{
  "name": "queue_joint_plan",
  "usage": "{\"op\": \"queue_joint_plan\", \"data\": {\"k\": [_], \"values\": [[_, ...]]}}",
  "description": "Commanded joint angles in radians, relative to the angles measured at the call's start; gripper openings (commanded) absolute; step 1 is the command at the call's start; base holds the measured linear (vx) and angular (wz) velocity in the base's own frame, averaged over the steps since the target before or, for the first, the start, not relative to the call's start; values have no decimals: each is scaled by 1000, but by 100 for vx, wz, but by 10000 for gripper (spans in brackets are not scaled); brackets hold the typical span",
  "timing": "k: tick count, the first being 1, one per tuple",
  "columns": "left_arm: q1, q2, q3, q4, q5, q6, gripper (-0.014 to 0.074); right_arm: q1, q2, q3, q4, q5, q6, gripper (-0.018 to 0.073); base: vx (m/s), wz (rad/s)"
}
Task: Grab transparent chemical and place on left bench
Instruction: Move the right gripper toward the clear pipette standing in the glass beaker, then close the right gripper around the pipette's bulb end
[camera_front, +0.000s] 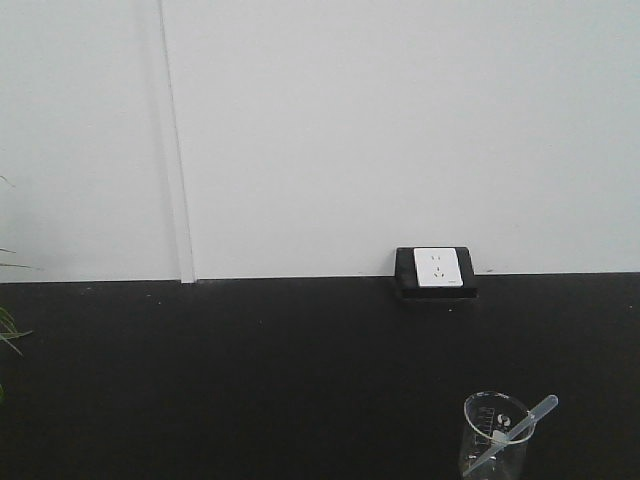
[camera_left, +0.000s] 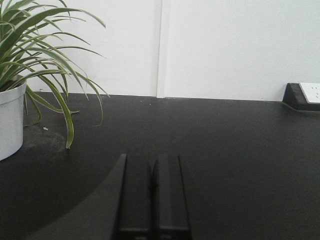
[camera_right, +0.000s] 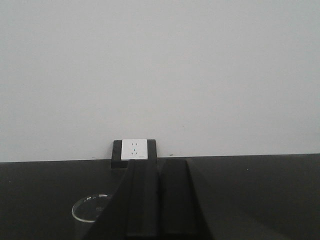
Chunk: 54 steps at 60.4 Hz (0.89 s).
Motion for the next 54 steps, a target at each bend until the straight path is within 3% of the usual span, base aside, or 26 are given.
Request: {"op": "queue_joint_plan", "data": {"k": [1,27,41,54], "values": [[-2,-19,16,-1,-78,-8,-3,0,125,-99,-31,-90,0,-4,0,0],[-2,-19,16,-1,-78,-8,-3,0,737,-147,-30,-577,0,10,0,0],[-2,-19,16,-1,-78,-8,-3,0,1037,-234,-39,-652,16,99,0,0],[-2,-19,16,-1,-78,-8,-3,0,1244,-336,-44,-718,17,251,0,0]]}}
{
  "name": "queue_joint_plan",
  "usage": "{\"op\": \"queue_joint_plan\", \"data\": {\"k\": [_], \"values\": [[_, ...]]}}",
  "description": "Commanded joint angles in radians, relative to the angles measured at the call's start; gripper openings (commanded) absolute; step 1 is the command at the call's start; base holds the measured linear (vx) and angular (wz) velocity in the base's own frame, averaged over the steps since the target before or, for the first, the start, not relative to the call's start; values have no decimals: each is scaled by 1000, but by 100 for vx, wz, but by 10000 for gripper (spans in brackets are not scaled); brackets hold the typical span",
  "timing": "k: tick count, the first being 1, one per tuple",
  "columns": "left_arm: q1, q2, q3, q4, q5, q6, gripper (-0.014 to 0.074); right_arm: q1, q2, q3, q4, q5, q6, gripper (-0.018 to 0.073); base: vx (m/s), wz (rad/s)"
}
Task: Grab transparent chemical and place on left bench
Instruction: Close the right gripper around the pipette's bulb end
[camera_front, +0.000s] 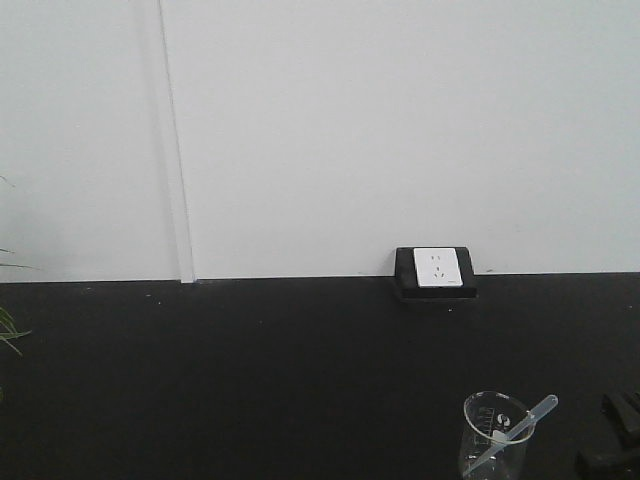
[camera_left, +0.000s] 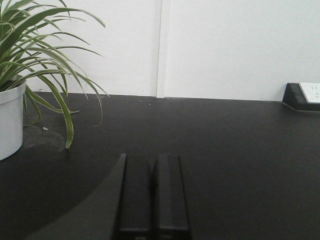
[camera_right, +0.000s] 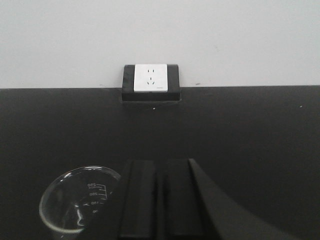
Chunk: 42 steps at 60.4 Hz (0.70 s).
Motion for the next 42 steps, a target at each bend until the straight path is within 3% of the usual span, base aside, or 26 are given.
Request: {"op": "queue_joint_plan", "data": {"k": [1,17,23,30,42], "values": [[-2,-19,16,-1,-78,-8,-3,0,64,-62,-7,-130,3,272,0,0],[-2,-19,16,-1,-78,-8,-3,0,239,-77,-75,-337,109,470,0,0],[-2,-19,16,-1,-78,-8,-3,0,302,-97,-93,-400,122,489,0,0],[-2,-19,16,-1,-78,-8,-3,0,381,-139,-95,-401,207,489,0,0],[-2,-19,16,-1,-78,-8,-3,0,479,-217,-113,-409,211,489,0,0]]}}
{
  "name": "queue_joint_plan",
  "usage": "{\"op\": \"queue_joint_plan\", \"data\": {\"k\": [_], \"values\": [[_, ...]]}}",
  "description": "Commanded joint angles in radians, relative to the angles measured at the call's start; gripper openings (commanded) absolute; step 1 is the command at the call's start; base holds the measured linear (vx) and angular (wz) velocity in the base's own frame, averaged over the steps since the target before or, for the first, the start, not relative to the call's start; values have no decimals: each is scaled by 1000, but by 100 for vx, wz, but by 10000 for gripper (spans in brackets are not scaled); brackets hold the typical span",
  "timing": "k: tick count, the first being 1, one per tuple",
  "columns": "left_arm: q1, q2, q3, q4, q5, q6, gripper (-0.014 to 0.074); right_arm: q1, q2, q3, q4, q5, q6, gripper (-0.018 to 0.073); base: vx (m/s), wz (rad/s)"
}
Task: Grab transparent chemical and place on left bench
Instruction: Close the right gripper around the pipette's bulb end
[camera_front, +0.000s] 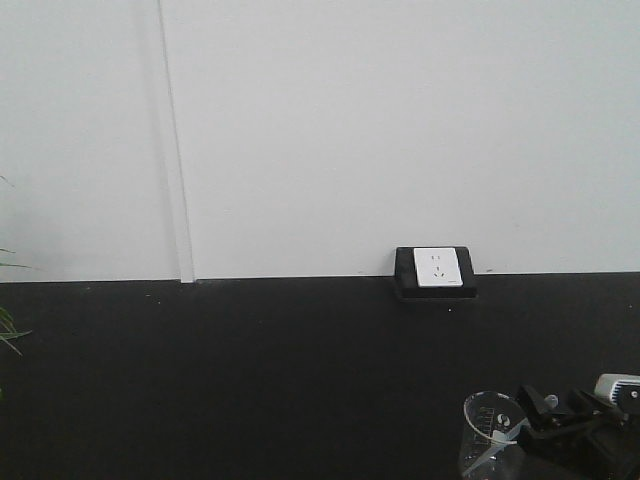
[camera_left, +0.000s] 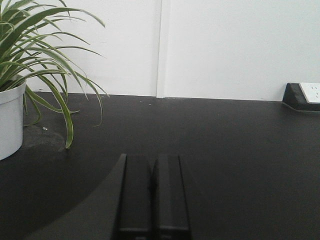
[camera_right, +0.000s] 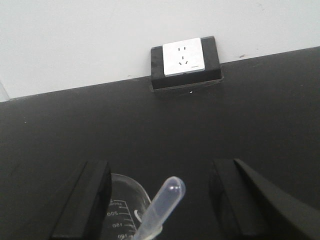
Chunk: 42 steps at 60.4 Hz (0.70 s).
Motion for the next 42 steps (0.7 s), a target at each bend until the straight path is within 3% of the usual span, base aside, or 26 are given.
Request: {"op": "queue_joint_plan", "data": {"k": [1,18,42], "values": [[-2,-19,16,-1,-78,-8,-3,0,-1,-50,-6,-93,2,489,0,0],[-2,-19,16,-1,-78,-8,-3,0,34,-74,-1,-68,20,461,0,0],[-2,-19,16,-1,-78,-8,-3,0,34,-74,-3,-59,69,279,0,0]]}}
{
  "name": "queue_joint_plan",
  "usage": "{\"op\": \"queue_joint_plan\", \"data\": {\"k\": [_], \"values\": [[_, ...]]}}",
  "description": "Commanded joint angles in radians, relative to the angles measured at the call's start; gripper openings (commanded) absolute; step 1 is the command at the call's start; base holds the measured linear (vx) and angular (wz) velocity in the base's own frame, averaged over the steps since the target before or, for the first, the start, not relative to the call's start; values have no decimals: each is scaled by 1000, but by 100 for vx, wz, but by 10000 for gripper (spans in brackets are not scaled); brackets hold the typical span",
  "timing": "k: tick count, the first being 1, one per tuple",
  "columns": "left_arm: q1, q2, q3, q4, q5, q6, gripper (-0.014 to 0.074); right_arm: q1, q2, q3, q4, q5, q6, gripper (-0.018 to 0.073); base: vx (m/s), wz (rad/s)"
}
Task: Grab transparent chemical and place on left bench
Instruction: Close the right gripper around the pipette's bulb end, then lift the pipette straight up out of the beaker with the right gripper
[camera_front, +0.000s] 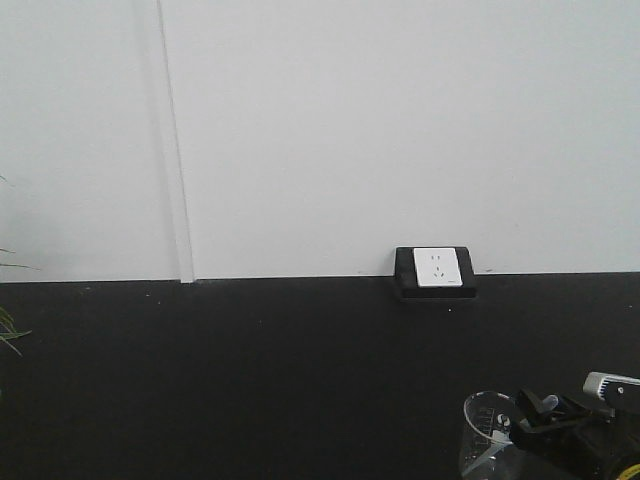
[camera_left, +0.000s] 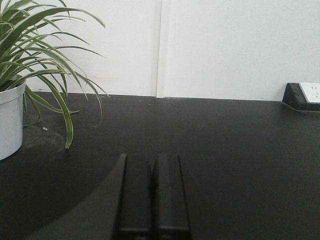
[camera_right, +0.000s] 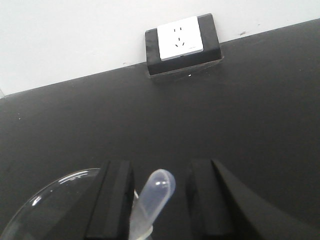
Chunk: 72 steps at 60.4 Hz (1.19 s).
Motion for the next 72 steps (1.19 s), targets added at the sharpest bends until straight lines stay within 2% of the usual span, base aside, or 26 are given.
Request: {"op": "queue_joint_plan", "data": {"k": [1,20,36,46,52,56,64,72], "values": [[-2,-19,16,-1,-78,-8,-3,0,-37,-24,-3,-80,4,267,0,0],[-2,-19,16,-1,-78,-8,-3,0,-53,-22,-4,-123,-11,109,0,0],[-2,-19,16,-1,-78,-8,-3,0,-167,-20,-8,-121,-20,-11,0,0],[-2,-19,16,-1,-78,-8,-3,0,-316,-11,-93,-78,-20,-8,0,0],[-2,-19,16,-1,-78,-8,-3,0,-436,50,-130,-76,-15,-5,0,0],[-2,-19,16,-1,-78,-8,-3,0,-534,125,-122,-75,-22,-4,0,0],[-2,-19,16,-1,-78,-8,-3,0,-730,248,-55,-36,-108,-4,0,0],[-2,-19,16,-1,-78,-8,-3,0,-943,314,-34,143,-112,-4,0,0]]}}
